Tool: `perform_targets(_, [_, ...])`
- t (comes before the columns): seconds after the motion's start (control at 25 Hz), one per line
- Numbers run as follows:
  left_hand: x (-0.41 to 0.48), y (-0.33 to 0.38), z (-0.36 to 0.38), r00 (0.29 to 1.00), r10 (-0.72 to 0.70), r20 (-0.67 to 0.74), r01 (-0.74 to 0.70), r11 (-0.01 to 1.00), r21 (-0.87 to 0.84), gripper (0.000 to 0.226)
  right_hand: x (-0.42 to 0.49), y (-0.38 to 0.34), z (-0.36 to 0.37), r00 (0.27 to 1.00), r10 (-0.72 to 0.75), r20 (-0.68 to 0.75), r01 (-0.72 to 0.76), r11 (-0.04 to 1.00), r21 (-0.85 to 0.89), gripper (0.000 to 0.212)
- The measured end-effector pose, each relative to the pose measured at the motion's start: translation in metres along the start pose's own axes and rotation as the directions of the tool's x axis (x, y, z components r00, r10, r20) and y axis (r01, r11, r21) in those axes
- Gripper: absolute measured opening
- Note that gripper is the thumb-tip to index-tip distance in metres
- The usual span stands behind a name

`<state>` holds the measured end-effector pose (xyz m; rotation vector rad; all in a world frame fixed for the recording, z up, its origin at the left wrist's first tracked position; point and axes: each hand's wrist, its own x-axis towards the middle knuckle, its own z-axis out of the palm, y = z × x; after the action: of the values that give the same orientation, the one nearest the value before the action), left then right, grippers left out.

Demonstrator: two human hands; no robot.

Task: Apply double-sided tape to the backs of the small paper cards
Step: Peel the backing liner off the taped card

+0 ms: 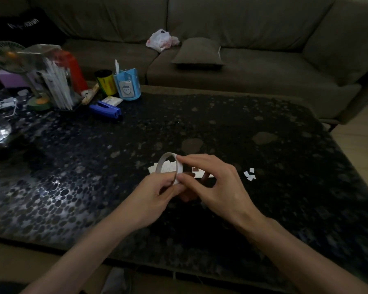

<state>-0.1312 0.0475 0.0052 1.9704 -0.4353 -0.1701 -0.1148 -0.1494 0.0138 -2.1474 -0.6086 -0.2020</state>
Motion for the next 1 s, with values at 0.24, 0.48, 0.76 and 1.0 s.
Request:
perform_targets(0.24, [0.022,0.015,0.022,0.999,0.038,0.02,-0.039,0.997,0.068,0.02,-0.013,0.014,-0.021,0.986,-0.027,-0.163,0.016,0.997,-0.07,0.032])
perform_targets(0.48, [0.034,0.017,0.028,0.996,0.077,0.033,-0.082,0.974,0.21,0.024,-0.011,0.026,-0.038,0.997,0.068,-0.025,-0.069,0.997,-0.04,0.061])
perform_targets(0.76, [0.034,0.02,0.024,0.99,0.098,0.102,-0.12,0.964,0.237,0.022,-0.012,0.028,-0.046,0.999,0.053,-0.007,-0.053,0.993,-0.106,0.065])
perform_targets(1.0, [0.034,0.019,0.025,0.991,0.11,0.073,-0.122,0.975,0.185,0.021,-0.018,0.018,-0.043,0.988,0.0,-0.156,-0.023,0.99,-0.141,0.047])
